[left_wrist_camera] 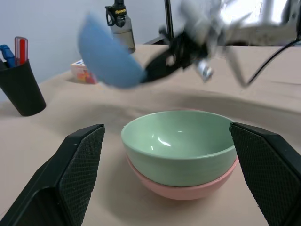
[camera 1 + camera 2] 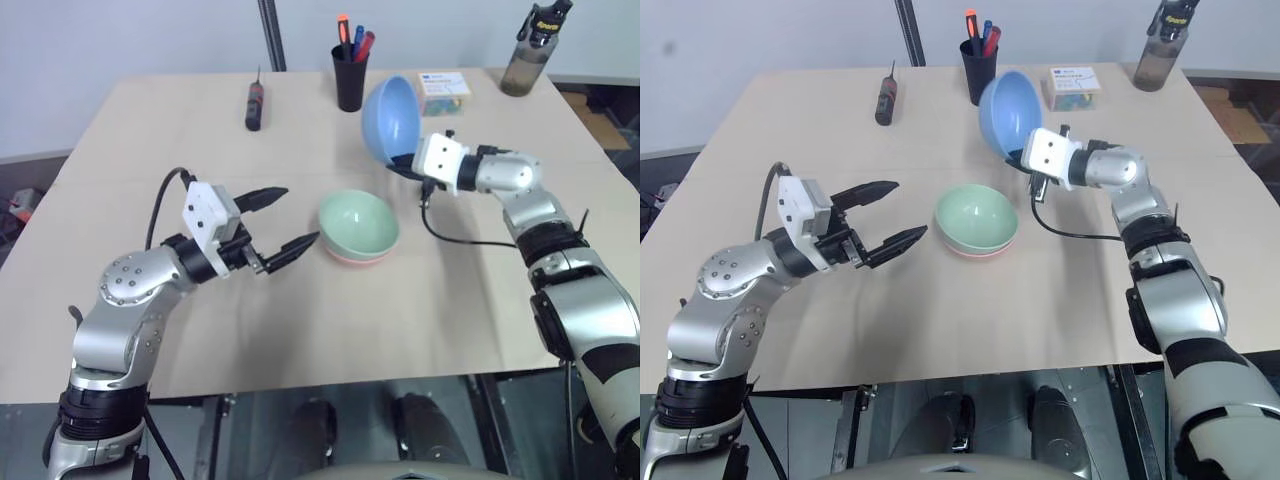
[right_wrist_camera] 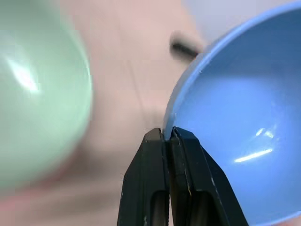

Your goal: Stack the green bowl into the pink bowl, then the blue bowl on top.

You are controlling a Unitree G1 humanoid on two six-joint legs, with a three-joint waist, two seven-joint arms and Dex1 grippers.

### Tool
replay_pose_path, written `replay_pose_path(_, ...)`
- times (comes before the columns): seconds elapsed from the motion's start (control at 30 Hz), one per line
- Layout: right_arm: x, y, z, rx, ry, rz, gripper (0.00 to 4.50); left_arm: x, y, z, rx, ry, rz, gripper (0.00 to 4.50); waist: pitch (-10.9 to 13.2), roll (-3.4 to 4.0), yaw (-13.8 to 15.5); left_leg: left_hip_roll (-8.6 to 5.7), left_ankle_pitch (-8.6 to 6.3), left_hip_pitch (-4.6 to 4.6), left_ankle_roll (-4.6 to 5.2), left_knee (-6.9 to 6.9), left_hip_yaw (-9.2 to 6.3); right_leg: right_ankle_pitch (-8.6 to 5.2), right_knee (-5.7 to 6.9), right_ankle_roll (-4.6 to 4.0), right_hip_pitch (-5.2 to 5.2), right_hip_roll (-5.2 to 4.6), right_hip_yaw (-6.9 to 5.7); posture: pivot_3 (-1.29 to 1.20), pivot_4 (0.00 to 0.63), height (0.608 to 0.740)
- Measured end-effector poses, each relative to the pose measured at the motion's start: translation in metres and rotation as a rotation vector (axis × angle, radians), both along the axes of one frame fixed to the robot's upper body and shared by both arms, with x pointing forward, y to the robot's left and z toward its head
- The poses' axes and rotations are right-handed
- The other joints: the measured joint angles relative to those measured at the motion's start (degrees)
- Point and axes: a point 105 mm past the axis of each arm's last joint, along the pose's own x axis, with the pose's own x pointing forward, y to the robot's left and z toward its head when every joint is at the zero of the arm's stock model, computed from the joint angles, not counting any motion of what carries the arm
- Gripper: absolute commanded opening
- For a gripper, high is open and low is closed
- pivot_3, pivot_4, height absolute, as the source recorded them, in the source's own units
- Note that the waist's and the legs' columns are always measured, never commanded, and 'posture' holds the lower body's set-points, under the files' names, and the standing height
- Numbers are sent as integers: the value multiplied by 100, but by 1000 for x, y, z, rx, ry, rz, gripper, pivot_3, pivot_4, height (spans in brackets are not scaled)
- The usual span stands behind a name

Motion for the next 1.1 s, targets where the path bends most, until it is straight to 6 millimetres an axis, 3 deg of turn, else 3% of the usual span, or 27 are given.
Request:
replay_pose_path(0.13,-54,8,0,-25,188,152,50,4,6,0,-17,1,23,4500,2,4,112,-3,-1,-9,0,5,-2,0,1,0,-6,-4,-2,0,150,740)
replay_pose_path(0.17,-58,10,1,-31,196,164,50,4,6,0,-18,2,24,4500,2,4,111,-4,-1,-9,0,6,-3,0,3,0,-6,-4,-2,0,150,740)
replay_pose_path(0.2,-65,15,0,-46,213,177,664,5,6,0,-22,5,24,4500,1,3,112,-4,-1,-7,0,8,-2,0,5,0,-5,-4,-2,0,150,740)
replay_pose_path(0.33,-76,26,-14,-78,274,182,2172,6,5,3,-25,-6,21,4500,1,2,134,-8,0,1,0,9,-2,1,7,-1,2,-4,-2,0,150,740)
replay_pose_path(0.4,-76,23,-27,-97,326,156,2893,7,5,3,-25,-5,18,4500,1,2,143,-10,0,-2,0,9,-2,0,5,-1,-1,-5,-2,0,150,740)
replay_pose_path(0.43,-76,22,-29,-103,335,146,3392,7,5,3,-24,-4,16,4500,1,2,147,-10,0,-3,0,9,-3,0,5,-1,-2,-5,-3,0,150,740)
replay_pose_path(0.47,-76,20,-30,-107,336,140,3552,6,5,3,-24,-2,12,4500,1,2,150,-10,0,-4,0,9,-3,0,4,-1,-2,-5,-3,0,150,740)
replay_pose_path(0.53,-78,16,-28,-106,325,113,4314,6,6,3,-18,-2,7,4500,1,2,153,-10,0,-6,0,7,-5,0,2,-1,-3,-5,-5,0,150,740)
replay_pose_path(0.67,-86,-2,-19,-48,330,45,4412,4,9,-2,-3,32,9,4500,1,2,178,-10,-1,-11,1,6,-6,0,-2,-1,-4,-6,-6,0,150,740)
replay_pose_path(0.83,-96,-41,-27,31,378,-135,4412,-3,13,-6,-14,100,-30,4500,0,1,263,-7,-1,-10,1,6,-7,0,-1,-1,-3,-6,-6,0,150,740)
replay_pose_path(1.0,-108,-83,-31,74,406,-313,4412,-6,33,-11,29,147,39,4500,0,1,268,-8,-1,-10,2,5,-5,0,-3,-1,-2,-6,-3,0,150,740)
replay_pose_path(1.1,-120,-110,-33,66,413,-423,4412,-18,48,-17,77,216,34,4500,0,1,263,-6,-2,-8,2,1,-2,0,-5,-1,-1,-5,-2,0,150,740)
